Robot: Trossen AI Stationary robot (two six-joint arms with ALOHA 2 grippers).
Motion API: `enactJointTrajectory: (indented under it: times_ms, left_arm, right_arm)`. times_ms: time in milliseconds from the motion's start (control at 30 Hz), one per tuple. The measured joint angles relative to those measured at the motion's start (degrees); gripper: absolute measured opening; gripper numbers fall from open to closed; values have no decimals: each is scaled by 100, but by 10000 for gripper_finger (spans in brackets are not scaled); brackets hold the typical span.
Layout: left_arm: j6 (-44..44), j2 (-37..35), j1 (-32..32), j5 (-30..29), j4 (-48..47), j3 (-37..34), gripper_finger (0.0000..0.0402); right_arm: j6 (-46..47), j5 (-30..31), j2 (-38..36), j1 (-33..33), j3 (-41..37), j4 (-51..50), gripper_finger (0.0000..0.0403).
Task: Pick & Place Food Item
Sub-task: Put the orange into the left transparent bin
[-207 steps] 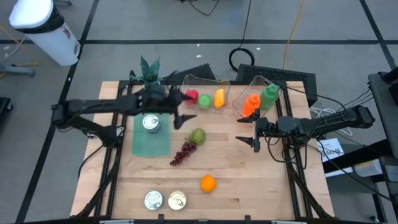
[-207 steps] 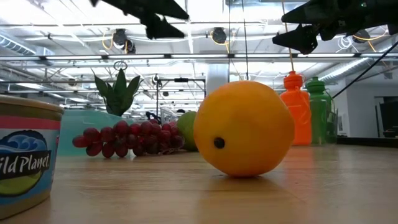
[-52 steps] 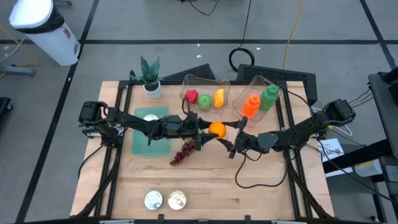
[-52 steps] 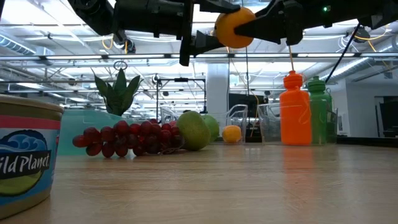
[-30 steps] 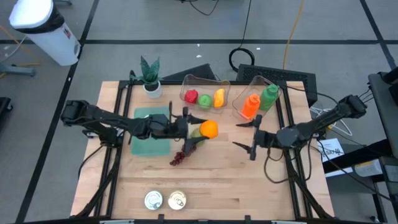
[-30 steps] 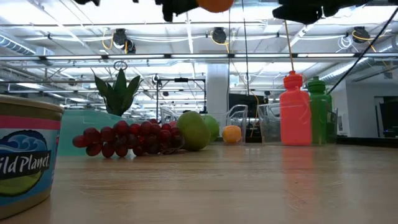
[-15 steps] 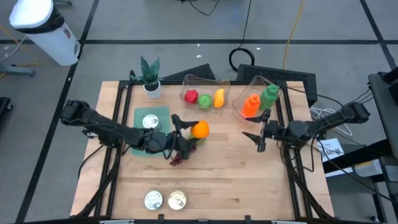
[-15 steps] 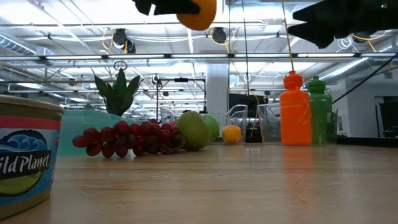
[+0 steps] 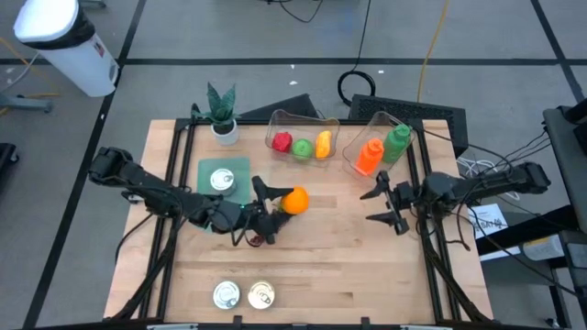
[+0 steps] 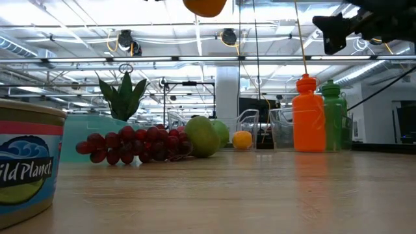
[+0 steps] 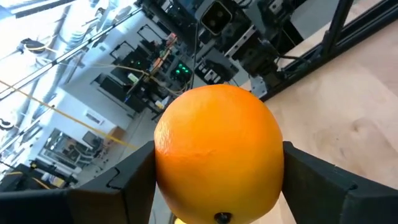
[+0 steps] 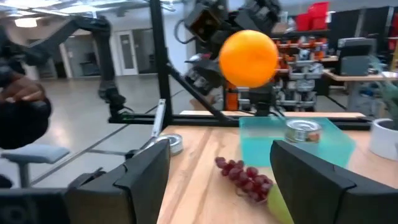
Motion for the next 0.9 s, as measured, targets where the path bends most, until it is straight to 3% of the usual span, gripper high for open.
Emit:
enactJointTrajectory:
  times_ms: [167, 300, 367, 500, 633, 800, 900]
  left_arm:
    - [-320, 2, -10, 2, -6, 0, 282]
    - [-2322, 0, 176, 505, 155, 0, 292]
    - [-3081, 0, 364, 1144, 154, 0, 290]
    - [-3647, 9, 630, 2685, 446, -8, 273]
    - [-3939, 11, 776, 4386, 1745, -263, 274]
    - [-4881, 7, 709, 6519, 3600, -476, 302]
    - [-5062, 4, 507, 7216, 3989, -476, 302]
  right_arm:
    - [203, 1, 0, -294, -32, -2, 256]
    - [293, 0, 0, -430, -34, -57, 256]
    - [309, -1, 0, -468, -33, -76, 256]
    - [309, -1, 0, -522, -34, -145, 256]
    - [349, 0, 0, -544, -34, -175, 256]
    - [351, 1, 0, -544, -34, -180, 256]
    - [349, 1, 0, -544, -33, -177, 256]
